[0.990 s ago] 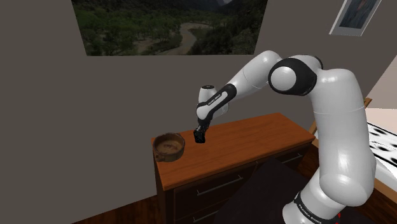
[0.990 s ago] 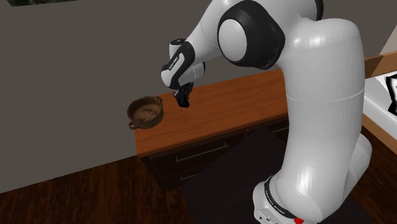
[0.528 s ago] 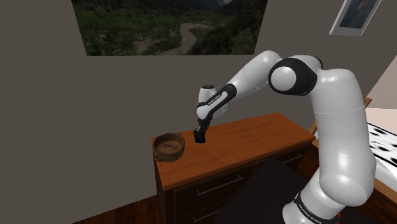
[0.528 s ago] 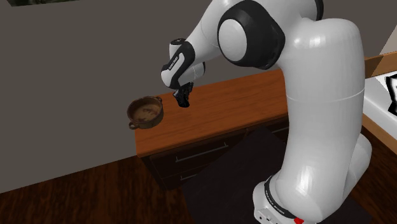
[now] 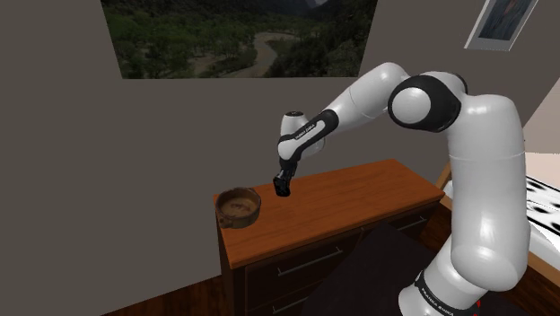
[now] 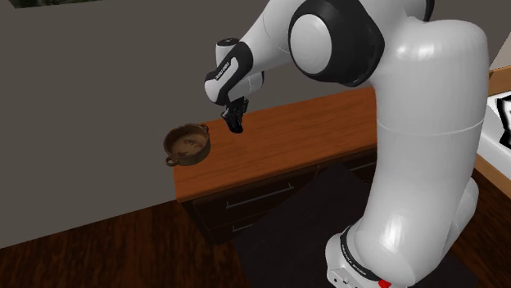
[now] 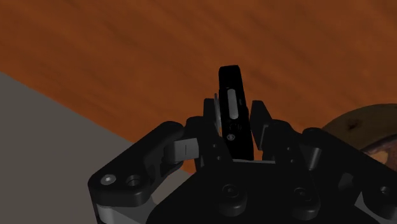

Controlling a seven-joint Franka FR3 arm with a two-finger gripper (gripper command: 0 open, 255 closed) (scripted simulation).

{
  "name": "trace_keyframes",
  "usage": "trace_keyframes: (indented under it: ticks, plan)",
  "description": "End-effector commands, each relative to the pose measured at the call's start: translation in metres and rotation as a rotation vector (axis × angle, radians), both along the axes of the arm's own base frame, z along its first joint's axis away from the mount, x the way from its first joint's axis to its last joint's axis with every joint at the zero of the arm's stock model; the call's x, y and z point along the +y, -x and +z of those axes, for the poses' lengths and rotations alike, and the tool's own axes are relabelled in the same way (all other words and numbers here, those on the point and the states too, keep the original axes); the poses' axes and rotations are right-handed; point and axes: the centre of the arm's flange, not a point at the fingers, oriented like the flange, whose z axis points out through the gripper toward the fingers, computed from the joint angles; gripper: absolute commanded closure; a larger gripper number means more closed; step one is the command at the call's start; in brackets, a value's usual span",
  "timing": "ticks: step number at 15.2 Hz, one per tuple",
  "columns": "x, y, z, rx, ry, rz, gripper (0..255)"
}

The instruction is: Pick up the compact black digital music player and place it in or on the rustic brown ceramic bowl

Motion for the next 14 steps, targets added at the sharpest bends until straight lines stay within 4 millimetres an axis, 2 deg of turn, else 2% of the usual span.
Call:
trace_keyframes:
  ticks: [1, 14]
  plan:
    - [-0.001, 0.001, 0.011, 0.000, 0.000, 0.000, 255]
    - [-0.001, 0.001, 0.079, 0.000, 0.000, 0.000, 255]
